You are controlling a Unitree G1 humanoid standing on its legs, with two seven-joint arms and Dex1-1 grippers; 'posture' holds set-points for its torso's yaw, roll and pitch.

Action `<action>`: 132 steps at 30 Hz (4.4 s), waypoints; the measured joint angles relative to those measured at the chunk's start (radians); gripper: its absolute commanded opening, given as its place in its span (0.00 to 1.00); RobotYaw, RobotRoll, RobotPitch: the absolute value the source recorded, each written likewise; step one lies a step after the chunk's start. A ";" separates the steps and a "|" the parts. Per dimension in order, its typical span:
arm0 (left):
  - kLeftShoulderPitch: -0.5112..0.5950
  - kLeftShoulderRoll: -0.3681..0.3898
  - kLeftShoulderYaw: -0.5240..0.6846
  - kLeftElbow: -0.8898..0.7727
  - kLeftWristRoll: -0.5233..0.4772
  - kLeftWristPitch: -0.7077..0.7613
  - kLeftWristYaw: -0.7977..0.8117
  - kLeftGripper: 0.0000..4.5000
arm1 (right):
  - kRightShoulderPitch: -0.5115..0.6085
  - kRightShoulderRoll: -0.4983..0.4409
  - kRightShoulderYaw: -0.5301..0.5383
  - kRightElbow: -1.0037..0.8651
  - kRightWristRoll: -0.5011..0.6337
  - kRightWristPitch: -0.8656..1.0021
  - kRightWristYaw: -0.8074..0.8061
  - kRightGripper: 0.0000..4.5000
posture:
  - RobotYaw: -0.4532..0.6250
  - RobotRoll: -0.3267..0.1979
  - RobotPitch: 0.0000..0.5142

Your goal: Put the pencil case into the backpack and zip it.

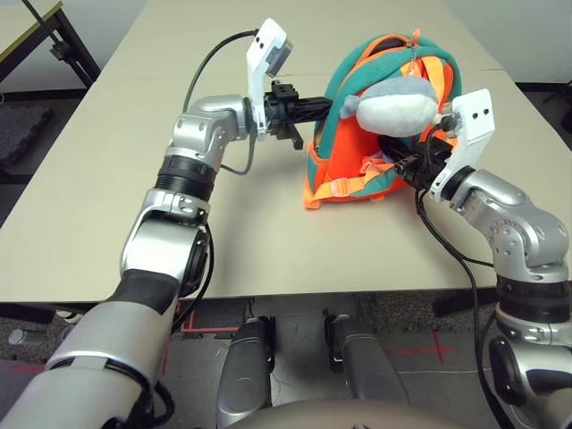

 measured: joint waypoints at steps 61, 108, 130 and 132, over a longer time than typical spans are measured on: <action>-0.047 0.061 -0.183 -0.408 0.010 -0.062 -0.189 1.00 | 0.010 0.007 0.011 0.022 -0.014 -0.036 0.026 0.09 | 0.27 0.62 0.30; -0.116 0.255 -0.032 -0.279 0.052 -0.005 -0.193 0.06 | -0.008 0.023 0.032 0.060 -0.034 -0.064 0.032 0.09 | 0.31 0.62 0.30; 0.211 0.368 -0.203 -0.323 0.165 -0.011 -0.283 0.06 | -0.025 0.017 0.040 0.086 -0.046 -0.071 0.054 0.09 | 0.32 0.62 0.29; 0.228 0.358 -0.218 -0.316 0.174 -0.011 -0.294 0.06 | -0.026 0.016 0.040 0.087 -0.050 -0.070 0.056 0.09 | 0.32 0.62 0.29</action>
